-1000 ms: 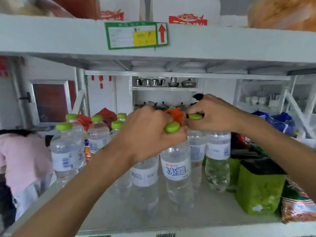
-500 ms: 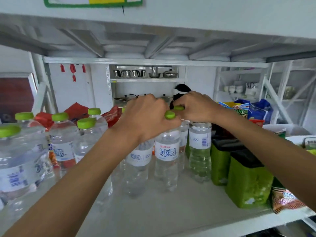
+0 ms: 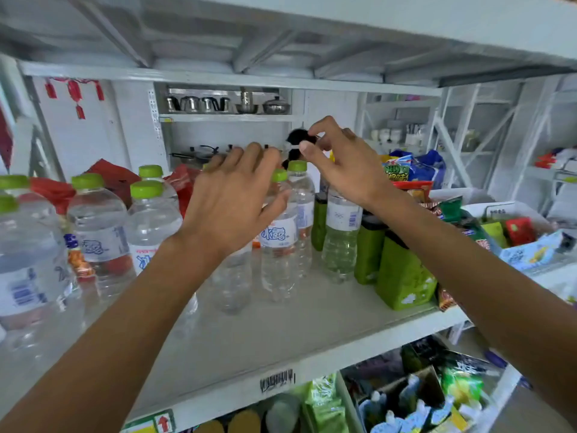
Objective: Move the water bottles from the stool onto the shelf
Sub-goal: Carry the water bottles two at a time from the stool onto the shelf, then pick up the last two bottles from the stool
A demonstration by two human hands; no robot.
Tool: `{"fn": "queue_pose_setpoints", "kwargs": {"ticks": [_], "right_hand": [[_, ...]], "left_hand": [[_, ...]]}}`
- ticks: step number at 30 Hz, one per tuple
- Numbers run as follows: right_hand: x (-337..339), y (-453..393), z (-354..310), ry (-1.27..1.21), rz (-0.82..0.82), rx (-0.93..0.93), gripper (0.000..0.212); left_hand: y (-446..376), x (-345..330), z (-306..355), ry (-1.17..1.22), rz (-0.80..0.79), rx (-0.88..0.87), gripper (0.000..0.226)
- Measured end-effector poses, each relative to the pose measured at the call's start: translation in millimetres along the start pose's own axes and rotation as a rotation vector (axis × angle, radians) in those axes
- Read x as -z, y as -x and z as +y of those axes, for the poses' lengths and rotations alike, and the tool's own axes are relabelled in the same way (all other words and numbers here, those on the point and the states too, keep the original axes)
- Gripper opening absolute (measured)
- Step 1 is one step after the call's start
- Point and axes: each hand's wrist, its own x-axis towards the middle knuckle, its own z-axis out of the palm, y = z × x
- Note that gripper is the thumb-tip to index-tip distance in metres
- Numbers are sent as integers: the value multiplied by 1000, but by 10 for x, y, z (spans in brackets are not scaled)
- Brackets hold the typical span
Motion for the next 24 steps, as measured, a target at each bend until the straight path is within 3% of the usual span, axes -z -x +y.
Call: {"fn": "queue_pose_setpoints", "kwargs": {"ticks": [5, 8, 11, 13, 17, 20, 24], "right_hand": [[275, 490, 48, -216, 105, -151, 45], [477, 1036, 8, -89, 320, -140, 40], [716, 1992, -150, 42, 524, -145, 23], [767, 2772, -264, 49, 474, -228, 16], [943, 4073, -114, 294, 130, -307, 27], [1376, 4466, 474, 472, -10, -461, 38], [1977, 4879, 1578, 563, 19, -693, 44]], "left_hand": [[189, -54, 10, 132, -18, 82, 53], [270, 22, 60, 220, -47, 109, 61], [382, 249, 119, 399, -14, 153, 73], [549, 500, 245, 514, 47, 184, 72], [1143, 913, 1023, 750, 65, 113, 52], [1578, 911, 1890, 939, -99, 72, 53], [1759, 527, 3192, 1077, -313, 78, 58]]}}
